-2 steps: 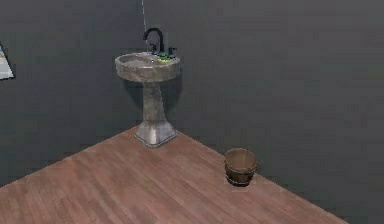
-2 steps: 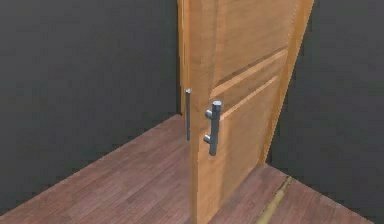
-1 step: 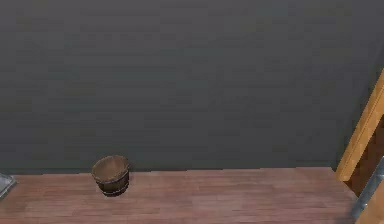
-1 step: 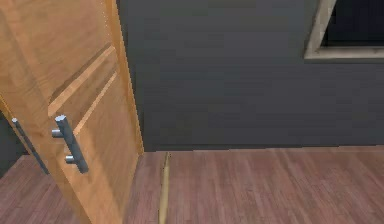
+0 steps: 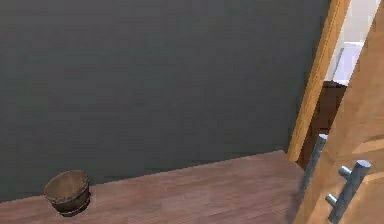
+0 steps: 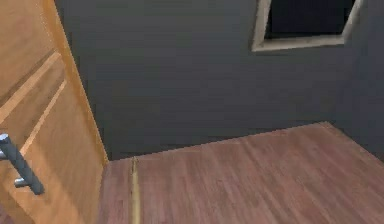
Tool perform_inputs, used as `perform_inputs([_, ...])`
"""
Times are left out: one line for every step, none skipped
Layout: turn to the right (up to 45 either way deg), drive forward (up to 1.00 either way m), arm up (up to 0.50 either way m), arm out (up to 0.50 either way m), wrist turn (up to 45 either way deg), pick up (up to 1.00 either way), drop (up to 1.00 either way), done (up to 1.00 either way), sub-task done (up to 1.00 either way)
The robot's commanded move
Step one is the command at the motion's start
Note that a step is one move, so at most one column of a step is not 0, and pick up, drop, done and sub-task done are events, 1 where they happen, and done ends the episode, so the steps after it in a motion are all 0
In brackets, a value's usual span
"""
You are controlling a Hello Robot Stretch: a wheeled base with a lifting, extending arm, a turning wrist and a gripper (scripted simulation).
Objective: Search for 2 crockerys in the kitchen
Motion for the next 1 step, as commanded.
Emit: perform_inputs([0.0,0.70,0.00,0.00,0.0,0.00,0.00,0.00,0.00])
